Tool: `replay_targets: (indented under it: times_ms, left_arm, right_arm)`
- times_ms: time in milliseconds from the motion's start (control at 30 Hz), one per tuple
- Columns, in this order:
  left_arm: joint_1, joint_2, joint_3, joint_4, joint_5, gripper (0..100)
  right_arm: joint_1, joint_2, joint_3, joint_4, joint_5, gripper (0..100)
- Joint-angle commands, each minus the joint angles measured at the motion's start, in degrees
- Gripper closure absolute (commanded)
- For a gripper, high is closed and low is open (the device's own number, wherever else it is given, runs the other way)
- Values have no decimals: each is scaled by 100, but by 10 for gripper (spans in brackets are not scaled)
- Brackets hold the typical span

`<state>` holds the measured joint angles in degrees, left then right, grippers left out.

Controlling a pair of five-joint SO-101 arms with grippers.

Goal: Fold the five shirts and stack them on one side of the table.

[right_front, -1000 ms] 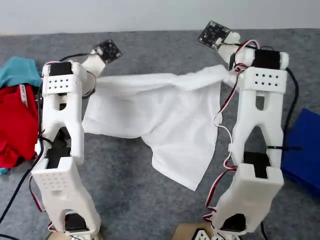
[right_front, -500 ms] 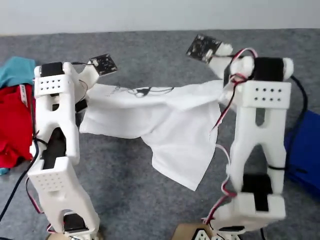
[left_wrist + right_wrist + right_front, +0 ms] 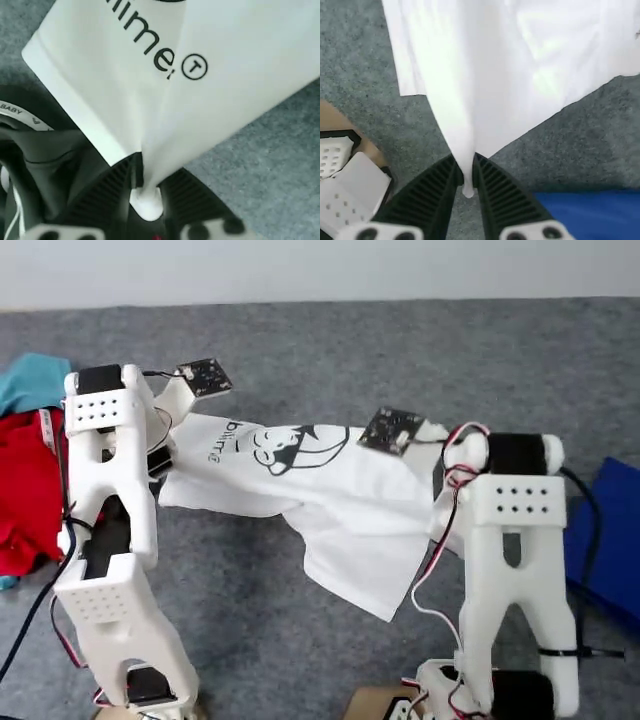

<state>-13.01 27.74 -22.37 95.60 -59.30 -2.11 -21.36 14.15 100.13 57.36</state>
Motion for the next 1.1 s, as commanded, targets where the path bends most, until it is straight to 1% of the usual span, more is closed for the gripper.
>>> replay_targets:
  times_ms: [0,67,167,267,333,467,600,767,933,1000,1067]
  left_arm:
    - [-53,-352,-13,35,-35,936]
    - [-70,-360,-13,35,-26,918]
    - [-79,-369,-22,53,-26,913]
    - [-88,-413,-31,62,-26,912]
    - [-97,-422,-48,62,-26,899]
    - [-132,-422,-207,44,-18,893]
    - [-220,-422,-655,44,-18,895]
    - [-281,-422,-1051,79,-18,893]
    - [-229,-422,-1244,457,-18,892]
    - [-211,-422,-1200,475,-18,892]
    - [-202,-422,-1059,484,-44,895]
  right_arm:
    - [-31,-286,44,57,-44,983]
    - [-75,-330,44,101,-44,952]
    - [-92,-356,-44,242,-105,854]
    - [-92,-470,-308,224,-651,762]
    - [-92,-479,-536,224,-853,729]
    - [-92,-479,-853,224,-888,728]
    - [-84,-470,-905,198,-888,728]
    - [-66,-470,-897,-207,-888,728]
    - [-57,-453,-888,-629,-897,730]
    - [-57,-418,-888,-716,-897,750]
    - [-57,-259,-888,-716,-897,791]
